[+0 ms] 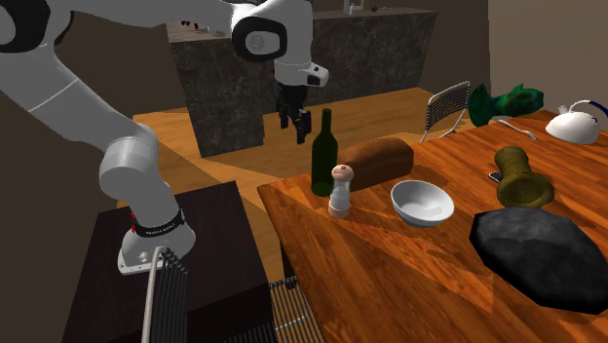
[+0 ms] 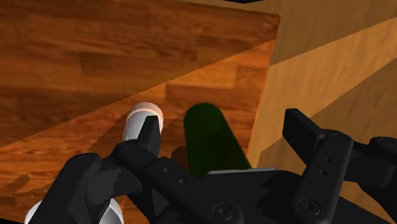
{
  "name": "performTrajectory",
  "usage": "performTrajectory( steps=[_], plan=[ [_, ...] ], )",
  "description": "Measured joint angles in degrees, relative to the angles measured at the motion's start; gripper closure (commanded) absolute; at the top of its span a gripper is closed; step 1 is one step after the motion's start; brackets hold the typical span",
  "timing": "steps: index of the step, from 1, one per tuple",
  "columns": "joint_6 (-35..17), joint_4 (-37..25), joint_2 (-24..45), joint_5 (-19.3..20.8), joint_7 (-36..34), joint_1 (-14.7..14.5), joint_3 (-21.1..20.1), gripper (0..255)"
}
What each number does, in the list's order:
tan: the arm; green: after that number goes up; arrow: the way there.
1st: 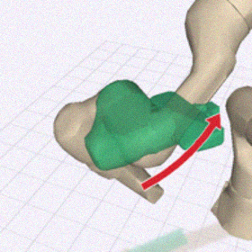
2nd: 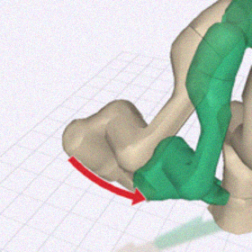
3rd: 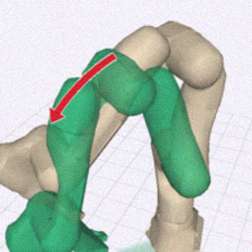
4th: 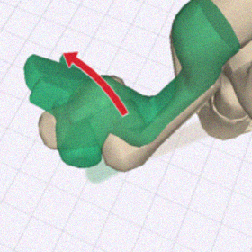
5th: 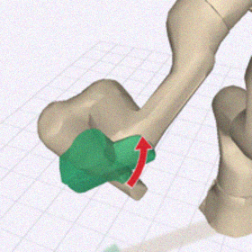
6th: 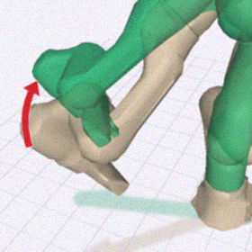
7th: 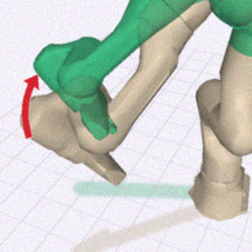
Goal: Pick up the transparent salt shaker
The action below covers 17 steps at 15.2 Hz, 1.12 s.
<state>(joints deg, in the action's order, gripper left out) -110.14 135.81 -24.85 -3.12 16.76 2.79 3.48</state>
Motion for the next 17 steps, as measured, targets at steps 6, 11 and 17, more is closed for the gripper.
performTrajectory(
  steps=[6,11,17],
  plan=[
    [-7.25,-5.59,11.83,-2.32,5.31,0.29,3.05,0],
    [-11.26,-13.32,23.19,-5.85,10.76,0.97,5.24,0],
    [-14.50,-18.27,31.32,-9.22,14.58,1.73,5.80,0]
  ],
)
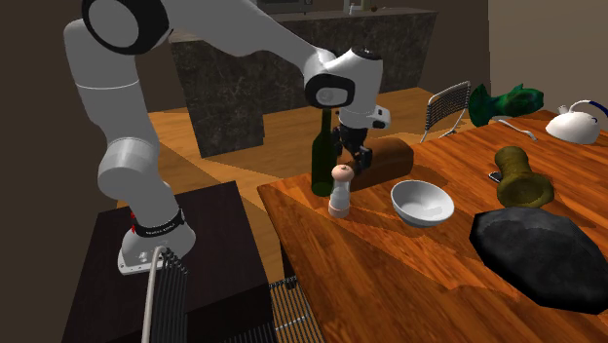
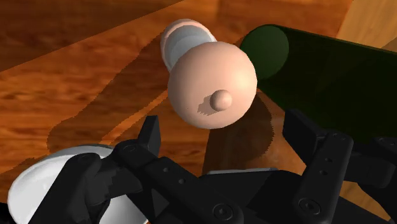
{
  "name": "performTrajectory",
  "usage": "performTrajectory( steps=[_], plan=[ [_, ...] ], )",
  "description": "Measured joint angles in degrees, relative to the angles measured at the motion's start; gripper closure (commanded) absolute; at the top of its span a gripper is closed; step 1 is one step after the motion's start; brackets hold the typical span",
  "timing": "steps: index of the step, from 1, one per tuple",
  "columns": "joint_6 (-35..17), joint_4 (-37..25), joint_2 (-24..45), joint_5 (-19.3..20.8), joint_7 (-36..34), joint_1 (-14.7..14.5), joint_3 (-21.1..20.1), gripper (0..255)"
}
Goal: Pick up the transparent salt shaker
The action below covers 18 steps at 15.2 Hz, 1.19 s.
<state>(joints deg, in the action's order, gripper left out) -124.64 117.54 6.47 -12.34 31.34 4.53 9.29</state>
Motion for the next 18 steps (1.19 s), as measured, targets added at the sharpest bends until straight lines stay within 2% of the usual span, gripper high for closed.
performTrajectory(
  steps=[5,6,18],
  plan=[
    [-3.40,1.73,1.77,-0.94,1.04,0.04,-0.16,0],
    [-3.65,1.76,1.99,-1.03,1.08,0.02,-0.20,255],
    [-3.10,1.30,1.78,-0.89,0.85,-0.02,-0.21,255]
  ],
)
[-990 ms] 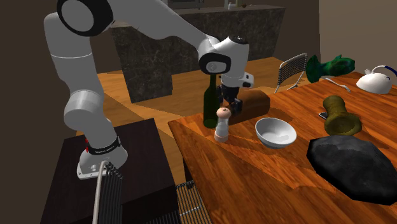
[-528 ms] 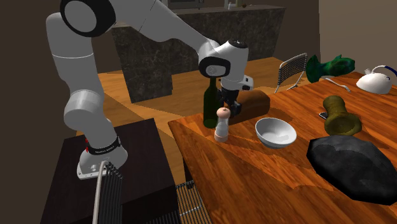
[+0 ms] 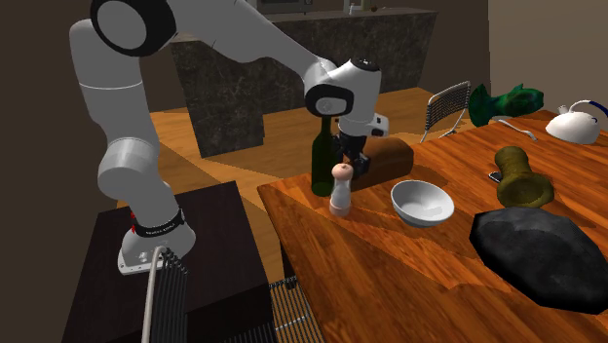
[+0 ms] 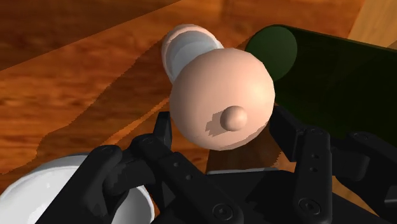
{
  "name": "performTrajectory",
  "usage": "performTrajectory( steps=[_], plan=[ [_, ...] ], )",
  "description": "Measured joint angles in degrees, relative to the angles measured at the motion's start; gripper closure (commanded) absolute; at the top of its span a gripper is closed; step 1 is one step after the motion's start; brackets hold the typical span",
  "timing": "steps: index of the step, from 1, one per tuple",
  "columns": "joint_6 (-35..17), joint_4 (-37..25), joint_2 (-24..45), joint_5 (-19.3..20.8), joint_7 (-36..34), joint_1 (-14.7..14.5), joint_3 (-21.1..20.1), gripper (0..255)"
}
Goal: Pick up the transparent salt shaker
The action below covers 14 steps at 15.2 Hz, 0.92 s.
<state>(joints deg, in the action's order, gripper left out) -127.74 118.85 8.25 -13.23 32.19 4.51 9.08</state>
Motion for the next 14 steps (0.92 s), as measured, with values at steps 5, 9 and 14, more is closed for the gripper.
performTrajectory(
  steps=[5,9,14],
  plan=[
    [3.20,-1.44,-1.83,0.87,-0.93,-0.03,0.17,255],
    [6.09,-2.93,-3.32,1.55,-1.71,-0.05,0.26,255],
    [9.25,-5.18,-4.31,2.09,-2.45,-0.04,0.33,255]
  ],
)
